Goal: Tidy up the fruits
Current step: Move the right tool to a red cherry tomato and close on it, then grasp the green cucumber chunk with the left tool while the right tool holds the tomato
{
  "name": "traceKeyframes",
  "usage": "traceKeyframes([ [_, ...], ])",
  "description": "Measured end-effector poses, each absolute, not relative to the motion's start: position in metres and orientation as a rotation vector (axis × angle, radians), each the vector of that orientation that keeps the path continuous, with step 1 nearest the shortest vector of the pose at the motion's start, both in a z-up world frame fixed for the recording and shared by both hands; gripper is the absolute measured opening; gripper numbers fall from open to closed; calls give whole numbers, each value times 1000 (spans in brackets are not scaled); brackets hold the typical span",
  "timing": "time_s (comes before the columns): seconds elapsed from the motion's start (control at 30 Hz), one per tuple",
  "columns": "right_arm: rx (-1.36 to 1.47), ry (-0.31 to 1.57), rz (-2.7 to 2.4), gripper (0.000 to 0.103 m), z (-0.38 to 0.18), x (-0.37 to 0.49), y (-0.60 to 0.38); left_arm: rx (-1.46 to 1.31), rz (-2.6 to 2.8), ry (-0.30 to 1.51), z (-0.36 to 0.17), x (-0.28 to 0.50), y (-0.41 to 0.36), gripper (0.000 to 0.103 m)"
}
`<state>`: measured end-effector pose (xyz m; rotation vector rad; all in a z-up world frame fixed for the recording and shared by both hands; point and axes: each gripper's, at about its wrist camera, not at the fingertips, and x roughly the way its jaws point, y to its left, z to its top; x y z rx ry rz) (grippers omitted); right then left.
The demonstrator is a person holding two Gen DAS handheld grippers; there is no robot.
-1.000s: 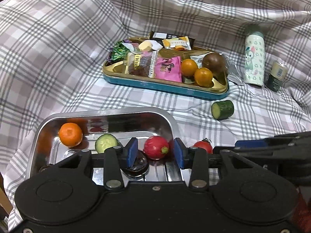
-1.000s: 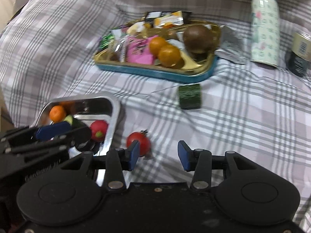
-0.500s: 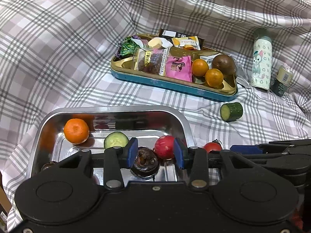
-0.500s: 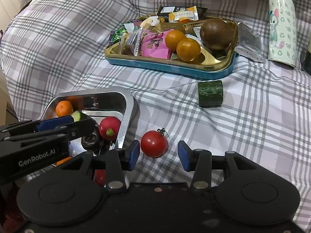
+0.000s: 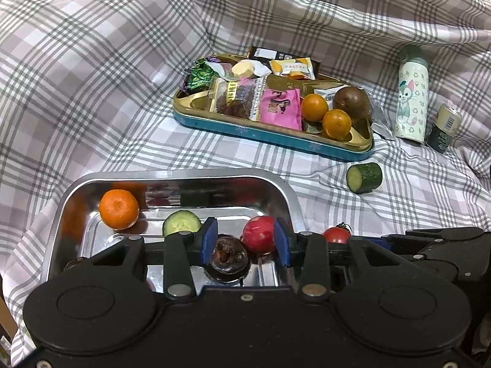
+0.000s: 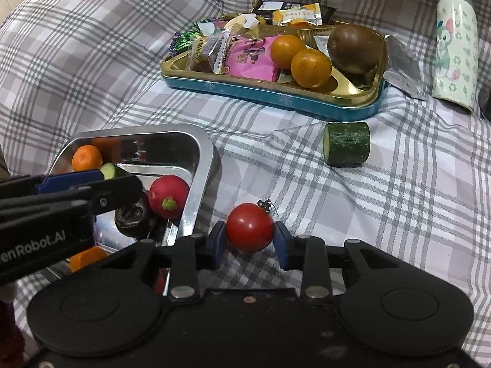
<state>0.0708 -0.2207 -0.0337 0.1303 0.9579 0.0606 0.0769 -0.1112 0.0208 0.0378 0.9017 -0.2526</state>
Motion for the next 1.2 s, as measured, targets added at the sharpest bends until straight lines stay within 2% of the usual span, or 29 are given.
traceKeyframes([
  [0.23, 145, 959, -19, 35, -27, 67, -242, 55, -291, 895, 26, 80, -128, 48],
  [0.8, 381, 934, -408, 34, -19, 58, -352, 63, -426, 918, 28, 97, -204, 48],
  [1.2, 407, 960, -453, 35, -23, 60, -368, 8, -414, 935, 12, 120, -241, 48],
])
